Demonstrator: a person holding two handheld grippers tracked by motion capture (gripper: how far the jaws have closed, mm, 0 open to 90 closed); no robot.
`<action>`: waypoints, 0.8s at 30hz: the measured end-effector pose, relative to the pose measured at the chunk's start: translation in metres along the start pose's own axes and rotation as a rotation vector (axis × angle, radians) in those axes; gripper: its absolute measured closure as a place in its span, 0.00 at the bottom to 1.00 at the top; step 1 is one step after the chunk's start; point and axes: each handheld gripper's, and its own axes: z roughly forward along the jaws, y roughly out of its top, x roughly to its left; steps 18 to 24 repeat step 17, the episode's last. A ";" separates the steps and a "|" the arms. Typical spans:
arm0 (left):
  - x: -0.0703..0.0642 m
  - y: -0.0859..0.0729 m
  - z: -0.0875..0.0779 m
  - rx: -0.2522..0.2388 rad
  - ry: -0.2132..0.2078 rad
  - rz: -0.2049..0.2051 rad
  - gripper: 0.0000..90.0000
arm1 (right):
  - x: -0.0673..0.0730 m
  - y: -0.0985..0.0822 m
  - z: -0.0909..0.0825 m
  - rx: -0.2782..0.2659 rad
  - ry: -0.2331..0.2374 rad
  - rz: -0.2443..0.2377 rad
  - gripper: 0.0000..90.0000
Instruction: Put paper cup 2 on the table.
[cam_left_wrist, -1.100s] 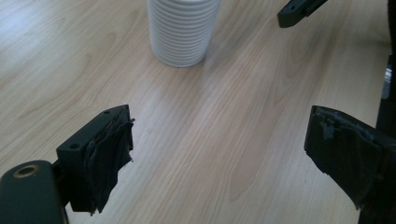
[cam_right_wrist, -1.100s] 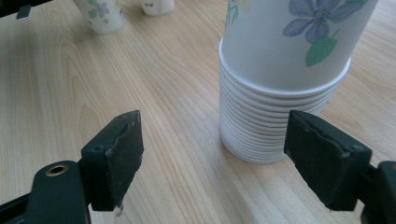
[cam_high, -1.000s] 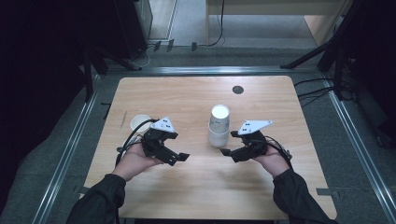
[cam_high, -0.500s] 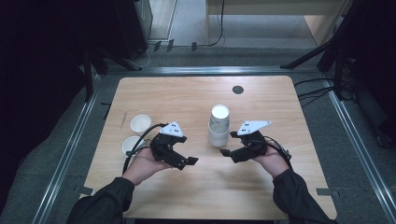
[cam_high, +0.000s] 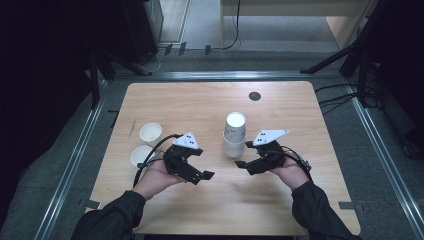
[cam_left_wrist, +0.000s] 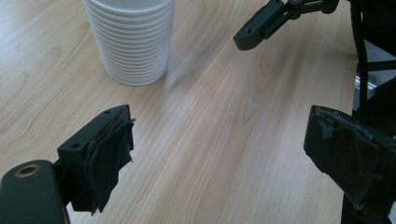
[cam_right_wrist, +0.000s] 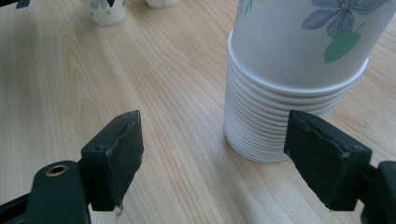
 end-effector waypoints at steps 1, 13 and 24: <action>0.000 0.000 0.000 0.004 0.004 0.003 0.09 | 0.000 0.000 0.000 0.001 0.000 -0.001 0.23; 0.000 -0.001 0.002 0.011 -0.014 0.004 0.09 | 0.000 0.000 0.000 0.005 -0.002 -0.003 0.23; 0.000 -0.001 0.002 0.016 -0.008 0.012 0.09 | 0.000 0.000 -0.001 0.005 -0.002 0.001 0.23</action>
